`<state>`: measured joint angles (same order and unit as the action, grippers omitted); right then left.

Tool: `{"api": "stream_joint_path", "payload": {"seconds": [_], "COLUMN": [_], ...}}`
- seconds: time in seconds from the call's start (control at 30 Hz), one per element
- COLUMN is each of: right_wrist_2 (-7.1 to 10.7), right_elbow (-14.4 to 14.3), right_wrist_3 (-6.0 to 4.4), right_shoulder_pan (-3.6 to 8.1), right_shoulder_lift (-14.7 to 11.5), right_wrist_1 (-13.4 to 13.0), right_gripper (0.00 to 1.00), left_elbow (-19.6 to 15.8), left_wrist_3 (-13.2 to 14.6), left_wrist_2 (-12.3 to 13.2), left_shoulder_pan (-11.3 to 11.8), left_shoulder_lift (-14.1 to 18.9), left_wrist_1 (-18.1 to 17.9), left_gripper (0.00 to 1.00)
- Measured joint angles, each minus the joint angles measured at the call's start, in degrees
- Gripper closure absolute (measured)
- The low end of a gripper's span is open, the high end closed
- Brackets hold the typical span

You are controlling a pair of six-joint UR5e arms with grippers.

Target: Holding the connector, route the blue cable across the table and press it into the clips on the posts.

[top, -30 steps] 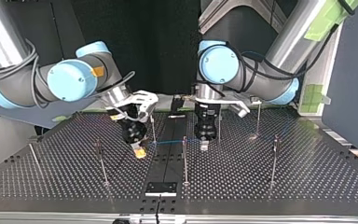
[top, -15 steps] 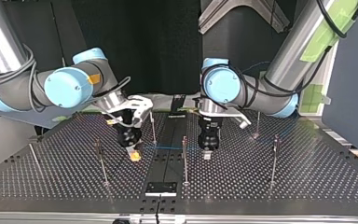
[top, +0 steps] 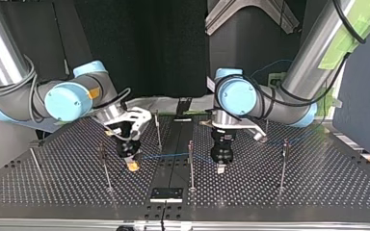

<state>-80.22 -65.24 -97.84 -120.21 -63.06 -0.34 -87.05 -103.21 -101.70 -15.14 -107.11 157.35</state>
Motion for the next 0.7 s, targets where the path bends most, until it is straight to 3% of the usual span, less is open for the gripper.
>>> {"api": "stream_joint_path", "payload": {"seconds": [0.17,0.2,0.23,0.27,0.33,0.37,0.4,0.47,0.7], "right_wrist_2": [0.14,0.19,0.22,0.25,0.30,0.33,0.38,0.44,0.49], "right_elbow": [0.60,0.66,0.70,0.72,0.74,0.75,0.75,0.76,0.72], "right_wrist_3": [0.00,0.00,0.00,0.00,0.00,0.00,0.00,0.00,0.00], "right_shoulder_pan": [0.40,0.47,0.52,0.55,0.60,0.61,0.62,0.62,0.63], "right_shoulder_lift": [0.57,0.63,0.66,0.69,0.73,0.75,0.75,0.76,0.87], "right_wrist_1": [-0.09,-0.10,-0.10,-0.10,-0.06,-0.05,-0.03,0.02,0.20], "right_gripper": [1.00,1.00,1.00,1.00,1.00,1.00,1.00,1.00,1.00], "left_elbow": [-0.01,-0.01,-0.02,-0.02,-0.02,-0.02,-0.02,-0.02,-0.05], "left_wrist_3": [-0.14,-0.22,-0.35,-0.55,-0.78,-0.85,-0.84,-0.57,1.43], "left_wrist_2": [0.42,0.63,0.89,1.22,1.53,1.62,1.60,1.26,-0.56], "left_shoulder_pan": [0.23,0.25,0.27,0.25,0.18,0.10,0.02,-0.21,-1.21], "left_shoulder_lift": [0.00,0.00,0.01,0.01,0.02,0.02,0.02,0.02,0.11], "left_wrist_1": [0.05,0.13,0.27,0.55,1.13,1.52,1.83,2.73,6.26], "left_gripper": [1.00,0.84,0.84,0.69,0.69,0.24,0.05,0.00,0.00]}}
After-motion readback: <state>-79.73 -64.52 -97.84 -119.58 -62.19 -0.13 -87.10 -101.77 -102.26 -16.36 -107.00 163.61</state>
